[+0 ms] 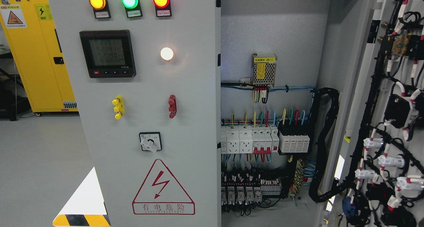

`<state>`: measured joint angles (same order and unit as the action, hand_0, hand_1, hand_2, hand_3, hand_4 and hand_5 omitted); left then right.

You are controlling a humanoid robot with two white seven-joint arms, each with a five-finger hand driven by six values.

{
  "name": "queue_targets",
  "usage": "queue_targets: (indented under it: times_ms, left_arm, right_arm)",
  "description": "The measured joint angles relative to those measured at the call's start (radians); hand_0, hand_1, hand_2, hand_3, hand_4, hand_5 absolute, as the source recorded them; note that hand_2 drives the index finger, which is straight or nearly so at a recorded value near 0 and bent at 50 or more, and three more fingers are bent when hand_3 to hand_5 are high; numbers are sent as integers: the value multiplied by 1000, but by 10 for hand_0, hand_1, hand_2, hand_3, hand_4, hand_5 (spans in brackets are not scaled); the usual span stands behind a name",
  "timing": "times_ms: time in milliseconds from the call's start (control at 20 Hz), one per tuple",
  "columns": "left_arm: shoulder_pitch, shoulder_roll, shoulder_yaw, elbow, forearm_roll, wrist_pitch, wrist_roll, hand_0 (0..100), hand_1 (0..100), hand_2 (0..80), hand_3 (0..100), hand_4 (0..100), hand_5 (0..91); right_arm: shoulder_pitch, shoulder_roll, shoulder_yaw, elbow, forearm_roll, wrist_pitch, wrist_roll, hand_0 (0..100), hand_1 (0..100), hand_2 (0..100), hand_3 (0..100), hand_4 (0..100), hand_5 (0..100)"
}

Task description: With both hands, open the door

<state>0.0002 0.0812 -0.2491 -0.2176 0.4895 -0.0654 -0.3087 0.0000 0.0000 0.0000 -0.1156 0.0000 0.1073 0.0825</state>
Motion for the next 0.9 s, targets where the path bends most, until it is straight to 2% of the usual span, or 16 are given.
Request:
queue_targets:
  times_ms: [200,501,901]
  left_arm:
    - [0,-12,8,66,-42,8,15,120,556,0,0,0,0]
    - [0,-23,16,130,-75,9,71,120,556,0,0,0,0]
    - [0,-33,20,175,-120,10,81,120,556,0,0,0,0]
  right_arm:
    - [0,0,0,0,0,0,0,0,500,40,0,0,0]
    - [0,0,0,0,0,0,0,0,500,40,0,0,0]
    - [0,0,0,-15,0,0,0,0,500,40,0,0,0]
